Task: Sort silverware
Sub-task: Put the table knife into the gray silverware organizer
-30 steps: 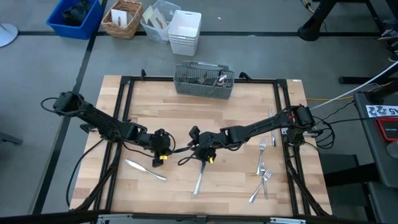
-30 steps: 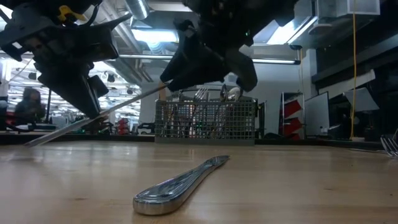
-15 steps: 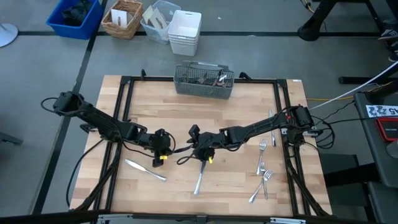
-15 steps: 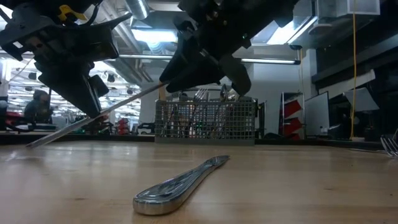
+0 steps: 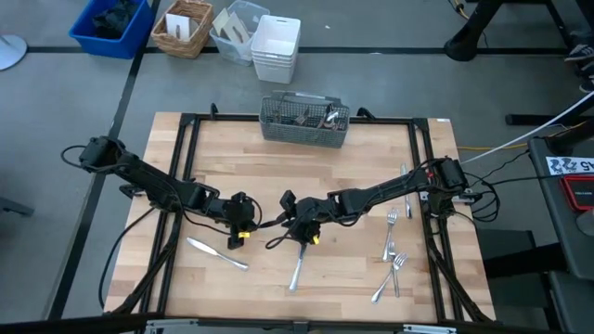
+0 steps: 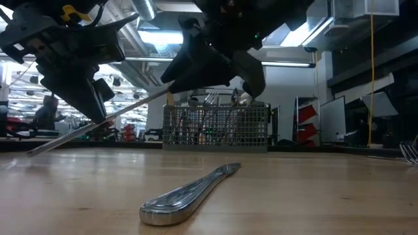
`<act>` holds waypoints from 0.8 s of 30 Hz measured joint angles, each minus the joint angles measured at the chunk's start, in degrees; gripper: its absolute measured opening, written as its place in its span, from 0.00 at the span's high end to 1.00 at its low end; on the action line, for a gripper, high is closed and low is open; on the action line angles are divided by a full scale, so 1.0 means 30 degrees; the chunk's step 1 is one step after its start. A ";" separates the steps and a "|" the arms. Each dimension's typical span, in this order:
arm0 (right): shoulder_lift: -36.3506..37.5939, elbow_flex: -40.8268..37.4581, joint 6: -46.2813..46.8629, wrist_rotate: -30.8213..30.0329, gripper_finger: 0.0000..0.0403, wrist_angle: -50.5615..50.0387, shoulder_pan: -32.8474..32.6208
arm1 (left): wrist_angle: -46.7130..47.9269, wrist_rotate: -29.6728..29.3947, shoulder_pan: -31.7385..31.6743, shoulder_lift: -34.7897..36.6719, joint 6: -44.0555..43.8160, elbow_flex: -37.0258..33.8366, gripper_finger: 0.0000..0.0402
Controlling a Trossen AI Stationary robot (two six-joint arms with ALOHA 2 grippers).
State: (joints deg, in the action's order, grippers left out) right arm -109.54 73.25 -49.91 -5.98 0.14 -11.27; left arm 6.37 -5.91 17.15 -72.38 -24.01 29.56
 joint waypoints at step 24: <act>-0.0990 -0.0007 0.0036 -0.0809 0.85 0.1087 0.0007 | -0.0446 0.0000 0.0000 0.0000 0.0138 0.0000 0.91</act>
State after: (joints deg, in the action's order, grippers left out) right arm -112.51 73.23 -49.80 -8.40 3.40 -11.25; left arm 5.04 -5.91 17.15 -72.38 -23.59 29.56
